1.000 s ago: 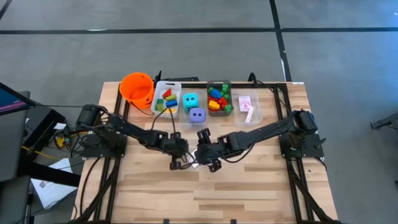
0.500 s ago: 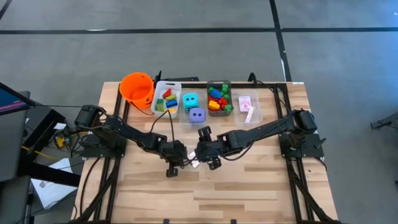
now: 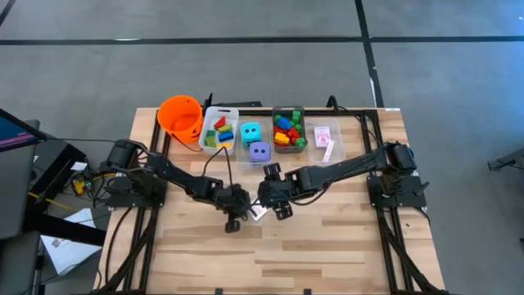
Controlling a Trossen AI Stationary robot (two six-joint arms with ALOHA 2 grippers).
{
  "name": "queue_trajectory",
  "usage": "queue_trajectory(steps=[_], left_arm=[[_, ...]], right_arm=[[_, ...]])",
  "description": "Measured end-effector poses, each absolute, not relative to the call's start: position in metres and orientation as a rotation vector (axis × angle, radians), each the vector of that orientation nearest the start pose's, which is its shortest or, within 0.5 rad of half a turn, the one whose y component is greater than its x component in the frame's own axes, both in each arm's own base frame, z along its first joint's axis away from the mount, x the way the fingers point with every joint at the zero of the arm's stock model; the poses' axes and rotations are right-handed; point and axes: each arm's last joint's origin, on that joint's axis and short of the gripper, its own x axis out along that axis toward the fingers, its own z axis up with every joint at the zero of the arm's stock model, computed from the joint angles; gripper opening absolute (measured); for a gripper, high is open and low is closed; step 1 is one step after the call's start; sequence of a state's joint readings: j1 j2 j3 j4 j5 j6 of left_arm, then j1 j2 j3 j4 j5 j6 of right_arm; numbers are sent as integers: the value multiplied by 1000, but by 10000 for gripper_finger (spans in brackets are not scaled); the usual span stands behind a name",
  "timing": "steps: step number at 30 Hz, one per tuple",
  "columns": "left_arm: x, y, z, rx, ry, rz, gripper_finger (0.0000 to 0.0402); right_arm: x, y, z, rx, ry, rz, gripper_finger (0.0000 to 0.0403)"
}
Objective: Pick & Place Toys
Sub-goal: Put the orange deck of cards into the right transparent bin
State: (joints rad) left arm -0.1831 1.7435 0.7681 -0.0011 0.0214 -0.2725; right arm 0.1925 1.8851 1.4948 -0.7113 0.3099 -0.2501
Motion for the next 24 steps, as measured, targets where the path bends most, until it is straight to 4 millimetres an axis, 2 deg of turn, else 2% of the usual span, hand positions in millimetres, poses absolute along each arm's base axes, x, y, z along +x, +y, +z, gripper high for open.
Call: queue_trajectory(steps=[5, 7, 14, 20, 24], left_arm=[[300, -38, 118, -82, 948, 231, 0], [300, -34, 121, -65, 925, 286, 0], [294, -34, 132, -54, 949, 235, 0], [279, -33, 149, -39, 1007, 233, 0], [268, -31, 166, -40, 1006, 230, 0]], right_arm=[[388, 67, 232, -501, 1085, 32, 207], [388, 68, 231, -503, 1090, 33, 207], [382, 67, 228, -475, 1157, 48, 207], [376, 61, 219, -372, 1224, 76, 207], [360, 55, 209, -323, 1275, 36, 207]])
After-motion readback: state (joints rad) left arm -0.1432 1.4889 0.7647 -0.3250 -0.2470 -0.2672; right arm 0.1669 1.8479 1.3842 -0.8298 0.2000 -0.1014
